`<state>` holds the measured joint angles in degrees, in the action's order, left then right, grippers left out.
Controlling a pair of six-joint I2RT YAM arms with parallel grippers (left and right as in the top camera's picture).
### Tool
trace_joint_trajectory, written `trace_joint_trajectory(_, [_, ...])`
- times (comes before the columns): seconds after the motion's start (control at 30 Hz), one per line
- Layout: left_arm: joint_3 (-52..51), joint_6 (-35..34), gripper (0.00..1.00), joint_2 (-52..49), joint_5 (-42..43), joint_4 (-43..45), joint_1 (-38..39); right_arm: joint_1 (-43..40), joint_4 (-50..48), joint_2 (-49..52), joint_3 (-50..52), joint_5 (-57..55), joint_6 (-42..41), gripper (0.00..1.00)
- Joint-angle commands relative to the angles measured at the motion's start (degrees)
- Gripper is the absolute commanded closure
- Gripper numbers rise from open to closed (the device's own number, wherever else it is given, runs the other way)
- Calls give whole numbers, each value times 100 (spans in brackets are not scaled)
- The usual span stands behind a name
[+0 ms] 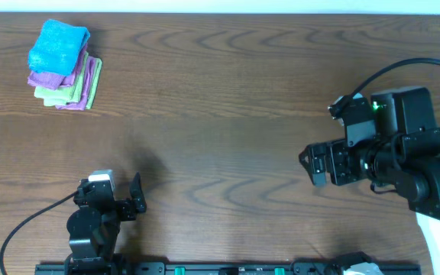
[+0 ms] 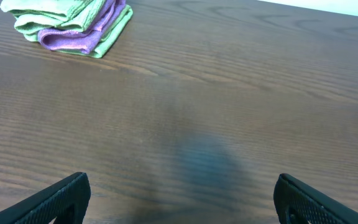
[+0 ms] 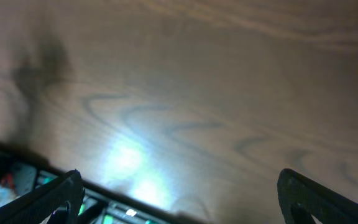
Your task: Fold the cloth
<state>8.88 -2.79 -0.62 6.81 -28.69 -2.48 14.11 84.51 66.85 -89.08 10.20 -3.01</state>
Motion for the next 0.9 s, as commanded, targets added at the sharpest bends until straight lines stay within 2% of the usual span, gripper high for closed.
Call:
trace_joint_trajectory(0.0, [-96,-2,5,35,-103,22,-22,46,-254,-35,24,-470,442,1])
trace_joint_trajectory(0.13, [-96,-2,5,35,-103,22,-22,44,-1259,-678,520,-549,1106,1])
trace_joint_trajectory(0.3, [-96,-2,5,35,-103,22,-22,-42,-2177,-1987,1707,-551,1504,1])
trace_joint_trajectory(0.4, [-96,-2,5,35,-103,22,-22,-214,-2610,-2883,2586,-549,1539,1])
trace_joint_trajectory(0.63, [-96,-2,5,35,-103,22,-22,-857,-3174,-4221,4094,-549,1534,1])
trace_joint_trajectory(0.87, [-96,-2,5,35,-103,22,-22,-981,-3812,-5434,5628,-522,1528,1])
